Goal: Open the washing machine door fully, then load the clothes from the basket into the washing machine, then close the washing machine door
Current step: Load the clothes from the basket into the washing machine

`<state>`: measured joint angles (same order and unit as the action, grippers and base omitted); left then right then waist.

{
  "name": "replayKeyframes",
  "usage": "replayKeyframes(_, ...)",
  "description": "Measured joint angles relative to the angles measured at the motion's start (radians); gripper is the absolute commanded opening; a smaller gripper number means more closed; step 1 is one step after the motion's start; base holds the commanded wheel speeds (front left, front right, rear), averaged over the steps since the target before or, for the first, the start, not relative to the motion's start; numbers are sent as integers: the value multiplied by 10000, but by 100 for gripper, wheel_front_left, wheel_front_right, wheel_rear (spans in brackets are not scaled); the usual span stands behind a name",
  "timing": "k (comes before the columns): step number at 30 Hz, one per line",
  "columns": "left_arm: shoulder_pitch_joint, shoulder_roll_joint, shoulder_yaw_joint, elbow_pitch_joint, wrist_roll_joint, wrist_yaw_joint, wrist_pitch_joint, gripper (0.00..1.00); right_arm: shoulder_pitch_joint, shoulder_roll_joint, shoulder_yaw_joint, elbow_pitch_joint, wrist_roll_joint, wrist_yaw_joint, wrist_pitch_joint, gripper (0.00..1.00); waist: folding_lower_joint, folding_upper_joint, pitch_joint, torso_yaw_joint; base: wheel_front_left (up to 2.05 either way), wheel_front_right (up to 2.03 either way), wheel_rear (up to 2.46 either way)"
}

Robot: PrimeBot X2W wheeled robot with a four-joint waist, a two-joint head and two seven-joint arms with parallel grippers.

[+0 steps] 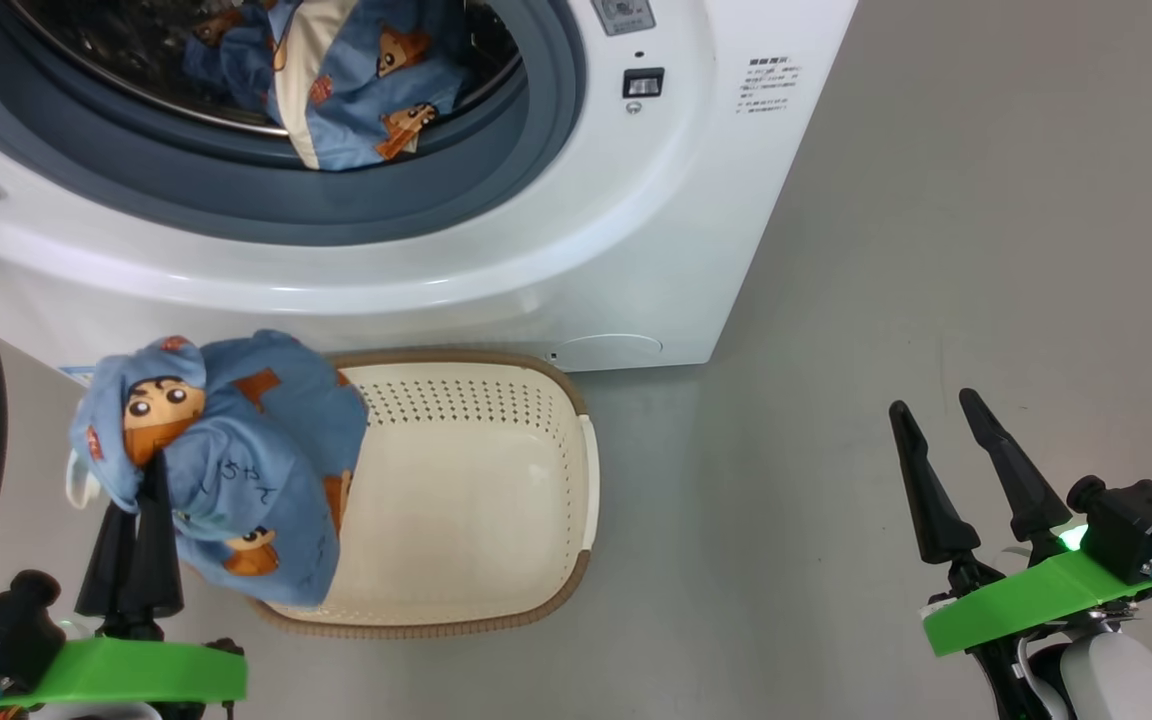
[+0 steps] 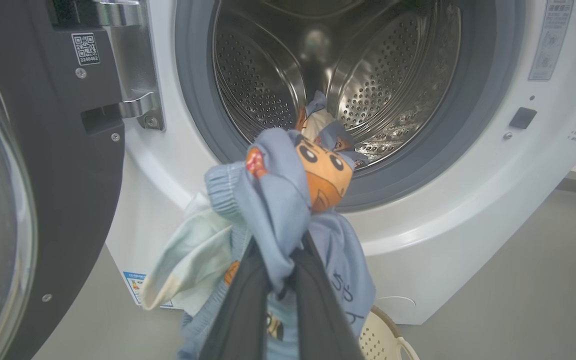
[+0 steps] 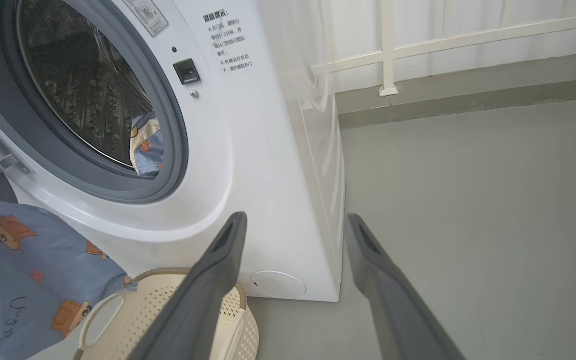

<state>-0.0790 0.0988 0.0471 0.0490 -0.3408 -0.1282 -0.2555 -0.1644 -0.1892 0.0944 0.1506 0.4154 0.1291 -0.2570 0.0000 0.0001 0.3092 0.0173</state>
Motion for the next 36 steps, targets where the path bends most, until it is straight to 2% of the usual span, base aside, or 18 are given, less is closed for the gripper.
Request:
replayKeyframes(10,-425,44,-318,-38,-113,0,0,0,-2,56,15,-29,0,0,0,100,0,0,127,-122,0,0,0)
replayKeyframes(21,-3226,487,-408,276,-343,0,-4,0,-66,337,42,-84,0,0,0,100,0,0,622,-494,0,0,0)
replayKeyframes(27,-5037,579,-389,1697,-368,0,-12,0,-413,523,144,-109,-2,0,0,100,0,0,955,-762,0,0,0)
replayKeyframes(33,-6579,750,-426,4071,-692,0,-12,0,-617,654,188,-128,-2,0,0,100,0,0,1302,-1091,0,0,0)
replayKeyframes(34,-6579,750,-426,4071,-692,0,-12,0,-617,654,188,-128,-2,0,0,100,0,0,1302,-1091,0,0,0)
replayKeyframes(36,-7411,846,-560,5221,-711,0,-12,0,-694,717,221,-165,-2,0,0,100,0,0,1489,-1236,0,0,0)
